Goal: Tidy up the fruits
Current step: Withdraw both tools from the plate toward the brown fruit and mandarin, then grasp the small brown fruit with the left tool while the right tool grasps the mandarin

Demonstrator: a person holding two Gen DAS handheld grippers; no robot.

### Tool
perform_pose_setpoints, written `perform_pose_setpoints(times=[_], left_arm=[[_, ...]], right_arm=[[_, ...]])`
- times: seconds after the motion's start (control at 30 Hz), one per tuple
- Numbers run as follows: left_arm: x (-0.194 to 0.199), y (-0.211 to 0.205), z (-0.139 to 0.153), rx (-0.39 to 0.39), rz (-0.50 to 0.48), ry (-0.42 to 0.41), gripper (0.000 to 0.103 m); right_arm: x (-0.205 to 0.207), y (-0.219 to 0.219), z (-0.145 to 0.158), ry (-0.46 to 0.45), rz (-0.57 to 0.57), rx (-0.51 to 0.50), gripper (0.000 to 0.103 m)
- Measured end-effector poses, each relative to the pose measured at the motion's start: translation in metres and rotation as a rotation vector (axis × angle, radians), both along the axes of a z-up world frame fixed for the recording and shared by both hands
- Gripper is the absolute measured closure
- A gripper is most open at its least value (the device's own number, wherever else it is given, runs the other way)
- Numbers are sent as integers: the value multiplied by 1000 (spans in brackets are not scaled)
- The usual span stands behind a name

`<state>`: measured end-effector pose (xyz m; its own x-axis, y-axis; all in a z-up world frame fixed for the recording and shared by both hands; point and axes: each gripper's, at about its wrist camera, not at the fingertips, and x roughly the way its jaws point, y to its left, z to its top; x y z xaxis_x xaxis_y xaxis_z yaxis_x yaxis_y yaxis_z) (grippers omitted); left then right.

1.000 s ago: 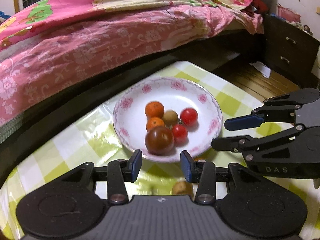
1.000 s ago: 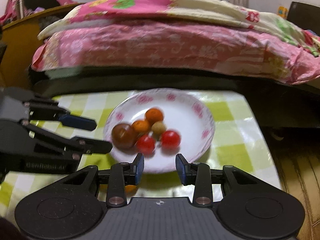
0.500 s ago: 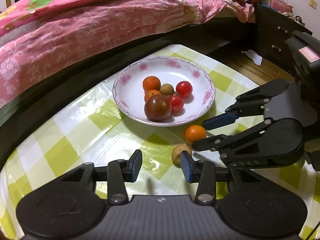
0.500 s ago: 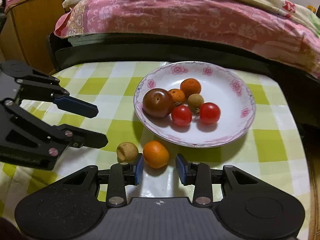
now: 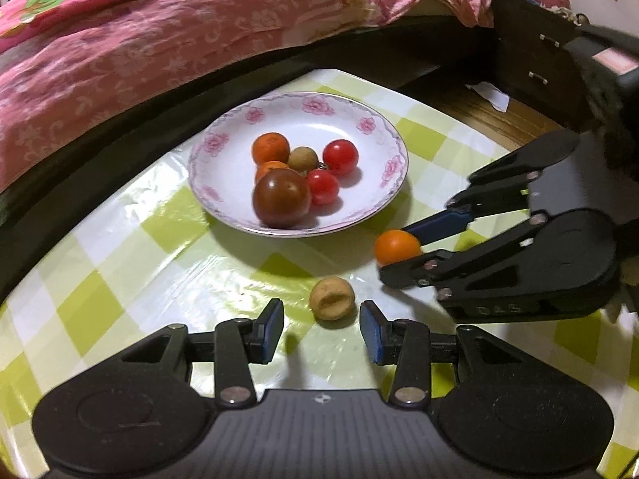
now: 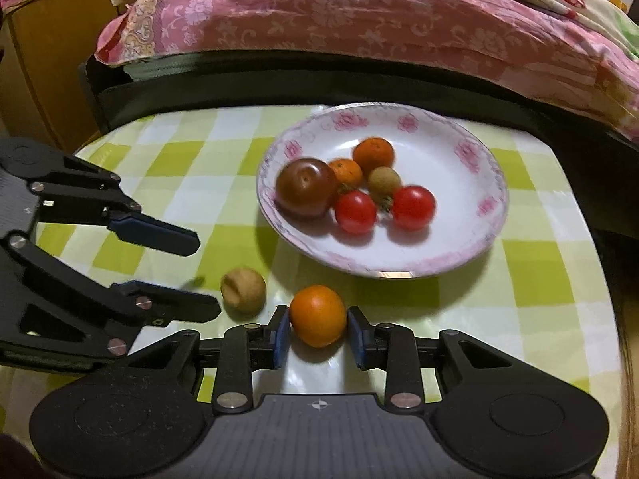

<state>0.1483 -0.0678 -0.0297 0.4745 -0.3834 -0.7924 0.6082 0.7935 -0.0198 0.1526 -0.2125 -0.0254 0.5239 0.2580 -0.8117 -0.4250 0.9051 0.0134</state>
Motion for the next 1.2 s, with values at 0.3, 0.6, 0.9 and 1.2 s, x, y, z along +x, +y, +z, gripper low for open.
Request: perform_pose_setpoints(times=[0.3, 0.6, 0.9, 1.2], left_arm=[[10, -19, -17, 30, -5, 10, 54], [3, -22, -17, 42, -5, -25, 55], [2, -20, -12, 32, 2, -24, 67], [-11, -15, -7, 33, -25, 4, 67]], right_arm=[[-16, -10, 2, -9, 9, -20, 76], [-13, -15, 1, -22, 13, -3, 73], [-13, -9, 1, -21, 18, -16, 78], [-18, -10, 5, 9, 26, -20, 78]])
